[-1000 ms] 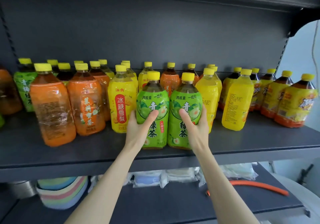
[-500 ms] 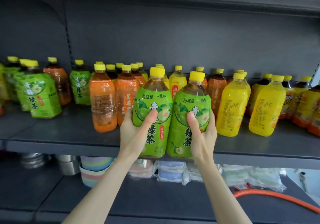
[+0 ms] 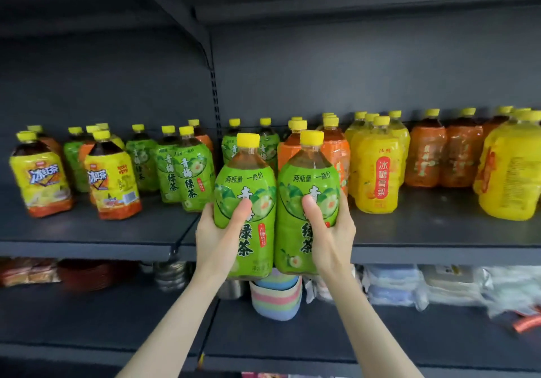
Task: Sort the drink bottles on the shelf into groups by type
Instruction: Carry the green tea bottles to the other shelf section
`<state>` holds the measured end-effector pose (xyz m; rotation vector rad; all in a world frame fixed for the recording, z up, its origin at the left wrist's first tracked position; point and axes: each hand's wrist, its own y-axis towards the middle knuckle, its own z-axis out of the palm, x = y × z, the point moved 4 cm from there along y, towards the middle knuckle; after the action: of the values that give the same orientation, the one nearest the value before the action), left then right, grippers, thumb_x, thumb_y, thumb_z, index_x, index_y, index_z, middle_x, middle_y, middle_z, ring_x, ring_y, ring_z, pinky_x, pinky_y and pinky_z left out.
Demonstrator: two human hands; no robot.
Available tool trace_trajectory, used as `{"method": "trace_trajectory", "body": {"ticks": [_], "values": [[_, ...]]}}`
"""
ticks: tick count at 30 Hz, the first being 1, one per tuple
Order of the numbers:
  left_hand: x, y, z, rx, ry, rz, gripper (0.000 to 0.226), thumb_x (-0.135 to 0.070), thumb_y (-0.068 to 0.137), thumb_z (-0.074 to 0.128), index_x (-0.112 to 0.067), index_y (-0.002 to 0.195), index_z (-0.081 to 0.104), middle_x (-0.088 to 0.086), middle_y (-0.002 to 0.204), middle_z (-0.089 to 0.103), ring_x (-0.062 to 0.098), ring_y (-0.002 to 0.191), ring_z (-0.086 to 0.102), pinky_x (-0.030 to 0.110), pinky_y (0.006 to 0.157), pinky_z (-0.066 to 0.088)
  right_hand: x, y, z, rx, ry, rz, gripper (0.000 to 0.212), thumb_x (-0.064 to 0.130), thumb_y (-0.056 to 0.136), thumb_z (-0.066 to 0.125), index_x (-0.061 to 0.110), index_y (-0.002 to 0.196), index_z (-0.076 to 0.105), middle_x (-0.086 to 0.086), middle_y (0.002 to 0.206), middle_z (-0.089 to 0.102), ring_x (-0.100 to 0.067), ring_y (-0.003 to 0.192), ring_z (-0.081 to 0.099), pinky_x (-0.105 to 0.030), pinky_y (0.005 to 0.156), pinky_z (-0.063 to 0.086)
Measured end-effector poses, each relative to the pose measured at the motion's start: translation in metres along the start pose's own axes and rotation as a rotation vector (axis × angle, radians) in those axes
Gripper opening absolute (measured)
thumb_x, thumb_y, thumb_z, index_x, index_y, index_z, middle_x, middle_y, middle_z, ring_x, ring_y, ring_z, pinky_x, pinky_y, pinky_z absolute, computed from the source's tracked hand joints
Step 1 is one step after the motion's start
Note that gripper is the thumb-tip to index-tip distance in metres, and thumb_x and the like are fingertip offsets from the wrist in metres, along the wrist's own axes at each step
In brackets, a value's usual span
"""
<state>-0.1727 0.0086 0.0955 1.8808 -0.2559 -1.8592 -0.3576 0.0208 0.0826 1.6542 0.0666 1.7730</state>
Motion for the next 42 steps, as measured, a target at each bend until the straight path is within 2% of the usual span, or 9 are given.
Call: {"method": "trace_trajectory", "body": {"ticks": [4,8,12,15,19,22,26,33,42], "values": [[0.013,0.027,-0.022,0.050,0.006,-0.031,0.042,-0.051,0.074,0.060,-0.027,0.108,0.053,-0.020,0.100,0.061,-0.019,0.080,0.056,-0.001,0.065,0.038,-0.001,-0.001,0.034,-0.027,-0.001,0.008,0.090,0.065,0.065,0.064,0.026,0.143,0.041,0.025,0.119,0.054,0.014,0.106,0.051,-0.011,0.092,0.038],[0.029,0.061,-0.024,0.085,0.046,-0.041,0.080,-0.066,0.065,0.053,-0.018,0.129,0.047,-0.015,0.115,0.055,0.004,0.108,0.051,0.021,0.091,0.033,-0.009,0.014,0.053,-0.056,-0.054,0.001,0.078,0.050,0.072,0.063,0.023,0.142,0.041,0.043,0.100,0.041,0.040,0.084,0.038,0.011,0.070,0.028],[0.047,0.090,-0.020,0.129,0.023,-0.059,0.103,-0.074,0.066,0.051,-0.013,0.145,0.028,-0.006,0.143,0.040,0.010,0.130,0.035,0.029,0.107,0.026,-0.022,0.025,0.065,-0.074,-0.086,-0.029,0.085,0.054,0.072,0.066,0.019,0.144,0.040,0.038,0.103,0.045,0.036,0.090,0.042,0.009,0.071,0.031],[0.057,0.108,-0.015,0.166,0.022,-0.087,0.083,-0.061,0.081,0.052,-0.012,0.143,0.029,-0.018,0.126,0.044,0.009,0.125,0.037,0.024,0.098,0.027,-0.034,0.031,0.073,-0.085,-0.102,-0.049,0.083,0.062,0.070,0.067,0.021,0.140,0.046,0.031,0.102,0.058,0.010,0.104,0.056,-0.002,0.079,0.042],[0.073,0.132,-0.014,0.177,0.015,-0.094,0.097,-0.080,0.065,0.046,-0.016,0.139,0.038,-0.008,0.131,0.050,0.013,0.124,0.044,0.027,0.097,0.031,-0.044,0.039,0.086,-0.082,-0.137,-0.061,0.086,0.065,0.064,0.063,0.020,0.136,0.050,0.042,0.090,0.061,0.024,0.095,0.053,-0.010,0.090,0.043],[0.085,0.151,-0.014,0.200,0.011,-0.117,0.098,-0.079,0.068,0.046,-0.015,0.141,0.035,-0.007,0.136,0.047,0.012,0.125,0.042,0.029,0.103,0.030,-0.050,0.041,0.098,-0.094,-0.148,-0.080,0.084,0.068,0.064,0.060,0.022,0.134,0.052,0.026,0.103,0.067,0.009,0.100,0.060,-0.023,0.092,0.049],[0.096,0.169,-0.015,0.244,0.013,-0.066,0.094,-0.076,0.067,0.049,-0.016,0.138,0.038,-0.006,0.131,0.053,0.012,0.122,0.048,0.033,0.104,0.036,-0.056,0.044,0.117,-0.117,-0.154,-0.109,0.080,0.064,0.066,0.060,0.020,0.132,0.053,0.035,0.095,0.066,0.014,0.095,0.060,-0.003,0.078,0.043],[0.113,0.203,-0.018,0.248,0.023,-0.087,0.059,-0.047,0.087,0.056,-0.016,0.134,0.040,-0.018,0.103,0.055,0.009,0.107,0.053,0.024,0.088,0.037,-0.065,0.055,0.139,-0.156,-0.206,-0.137,0.078,0.058,0.069,0.063,0.017,0.133,0.051,0.037,0.094,0.059,0.024,0.091,0.054,0.003,0.073,0.037],[0.135,0.237,-0.010,0.301,-0.077,-0.203,0.075,-0.052,0.085,0.057,-0.020,0.145,0.027,-0.007,0.129,0.049,0.011,0.117,0.046,0.024,0.090,0.039,-0.073,0.068,0.151,-0.157,-0.215,-0.154,0.080,0.061,0.070,0.059,0.016,0.135,0.050,0.031,0.104,0.063,0.018,0.099,0.057,0.000,0.081,0.040]]}}
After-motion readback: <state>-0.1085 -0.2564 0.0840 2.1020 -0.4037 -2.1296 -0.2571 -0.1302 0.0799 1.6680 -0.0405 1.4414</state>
